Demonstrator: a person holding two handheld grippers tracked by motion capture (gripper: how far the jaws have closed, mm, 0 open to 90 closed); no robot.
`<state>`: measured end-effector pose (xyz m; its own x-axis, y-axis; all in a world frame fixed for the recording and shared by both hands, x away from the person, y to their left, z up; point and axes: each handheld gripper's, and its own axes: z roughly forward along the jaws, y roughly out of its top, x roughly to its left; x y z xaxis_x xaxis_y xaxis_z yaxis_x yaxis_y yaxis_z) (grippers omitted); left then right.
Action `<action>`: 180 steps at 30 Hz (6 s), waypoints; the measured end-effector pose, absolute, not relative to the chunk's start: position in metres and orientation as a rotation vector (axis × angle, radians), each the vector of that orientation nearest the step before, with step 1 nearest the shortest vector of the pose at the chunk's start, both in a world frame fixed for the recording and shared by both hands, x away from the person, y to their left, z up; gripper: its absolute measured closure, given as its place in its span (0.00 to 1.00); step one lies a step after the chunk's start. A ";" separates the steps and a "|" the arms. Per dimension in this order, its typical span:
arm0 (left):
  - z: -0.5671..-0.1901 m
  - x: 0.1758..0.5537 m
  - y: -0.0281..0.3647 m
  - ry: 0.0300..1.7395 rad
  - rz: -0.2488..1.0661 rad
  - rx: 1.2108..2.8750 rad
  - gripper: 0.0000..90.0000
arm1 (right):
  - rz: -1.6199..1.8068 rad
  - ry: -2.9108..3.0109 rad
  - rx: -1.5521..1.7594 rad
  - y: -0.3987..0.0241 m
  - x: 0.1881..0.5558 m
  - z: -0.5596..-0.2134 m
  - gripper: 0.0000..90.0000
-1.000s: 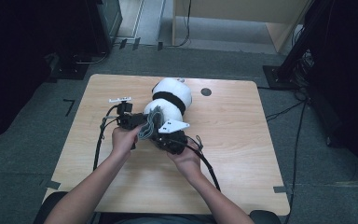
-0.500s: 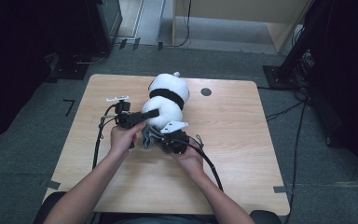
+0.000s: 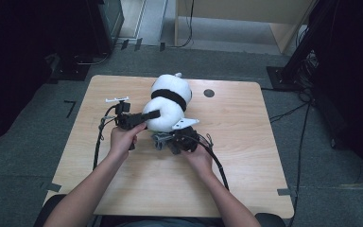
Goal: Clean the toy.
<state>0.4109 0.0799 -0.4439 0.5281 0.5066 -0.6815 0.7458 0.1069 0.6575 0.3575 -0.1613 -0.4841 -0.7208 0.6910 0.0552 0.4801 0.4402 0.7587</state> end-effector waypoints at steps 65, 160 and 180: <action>-0.444 0.434 0.138 1.133 -0.043 1.616 0.52 | 1.310 2.038 1.449 -0.319 0.371 -0.417 0.89; -0.442 0.446 0.194 1.193 0.273 1.807 0.00 | 1.063 1.985 1.606 -0.375 0.390 -0.467 0.42; -0.427 0.415 0.142 1.038 0.281 1.893 0.00 | 1.119 2.065 1.490 -0.338 0.359 -0.450 0.42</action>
